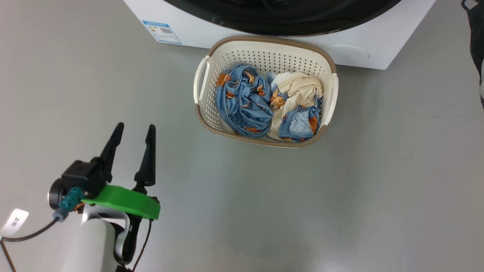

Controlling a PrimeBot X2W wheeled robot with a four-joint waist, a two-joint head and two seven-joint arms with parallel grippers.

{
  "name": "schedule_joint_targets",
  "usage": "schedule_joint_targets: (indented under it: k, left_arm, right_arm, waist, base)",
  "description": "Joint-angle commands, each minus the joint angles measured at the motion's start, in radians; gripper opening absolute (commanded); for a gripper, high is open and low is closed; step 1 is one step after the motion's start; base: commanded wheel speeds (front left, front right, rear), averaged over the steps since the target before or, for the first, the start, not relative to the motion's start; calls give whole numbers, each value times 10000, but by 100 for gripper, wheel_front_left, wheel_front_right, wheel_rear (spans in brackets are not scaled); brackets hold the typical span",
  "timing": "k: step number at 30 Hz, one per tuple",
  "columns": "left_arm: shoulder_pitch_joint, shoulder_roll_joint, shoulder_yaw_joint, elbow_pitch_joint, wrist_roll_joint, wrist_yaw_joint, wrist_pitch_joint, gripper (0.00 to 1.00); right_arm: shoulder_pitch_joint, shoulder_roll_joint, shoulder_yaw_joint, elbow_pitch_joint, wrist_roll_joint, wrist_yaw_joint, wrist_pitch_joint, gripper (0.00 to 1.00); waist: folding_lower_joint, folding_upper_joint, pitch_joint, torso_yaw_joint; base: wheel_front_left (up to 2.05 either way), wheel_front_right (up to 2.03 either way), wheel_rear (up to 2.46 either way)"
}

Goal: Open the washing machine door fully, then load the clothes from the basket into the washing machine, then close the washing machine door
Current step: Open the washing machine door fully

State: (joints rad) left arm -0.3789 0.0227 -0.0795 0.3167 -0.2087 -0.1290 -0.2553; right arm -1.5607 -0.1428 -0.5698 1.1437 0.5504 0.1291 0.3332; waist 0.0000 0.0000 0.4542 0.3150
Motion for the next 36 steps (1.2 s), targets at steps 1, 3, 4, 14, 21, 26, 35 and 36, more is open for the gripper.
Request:
schedule_joint_targets:
  k: [1,3,4,14,21,26,35,36]
  left_arm:
    - [-202,276,314,-260,-88,28,-65,100]
    - [-206,276,320,-254,-99,38,-65,100]
    - [-209,276,322,-254,-103,41,-65,100]
    - [-254,275,329,-338,-85,75,-65,100]
    - [-234,275,418,-399,18,78,-65,100]
    - [-204,275,481,-451,84,71,-65,100]
    - [-198,275,589,-481,222,49,-65,100]
    - [-193,275,606,-483,241,47,-65,100]
  right_arm:
    - [-429,316,9,-49,-188,16,141,0]
    - [-505,308,-63,152,-263,16,280,0]
    - [-542,295,-133,254,-270,16,336,0]
    - [-702,218,-360,808,-301,16,1233,0]
    - [-498,246,-238,604,-83,16,2097,0]
    - [21,374,98,76,194,16,3078,0]
    - [1013,689,706,-1258,874,16,4574,0]
    - [1151,731,785,-1454,986,16,4729,0]
  waist:
    - [0,0,14,10]
    - [0,0,24,14]
    - [0,0,25,15]
    - [0,0,19,-22]
    - [0,0,-33,-138]
    - [0,0,-162,-273]
    - [0,0,-349,-450]
    - [0,0,-383,-473]
  base:
    - [0,0,0]
    - [0,0,0]
    - [0,0,0]
    - [0,0,0]
    - [0,0,0]
    - [0,0,0]
    - [0,0,0]
    - [0,0,0]
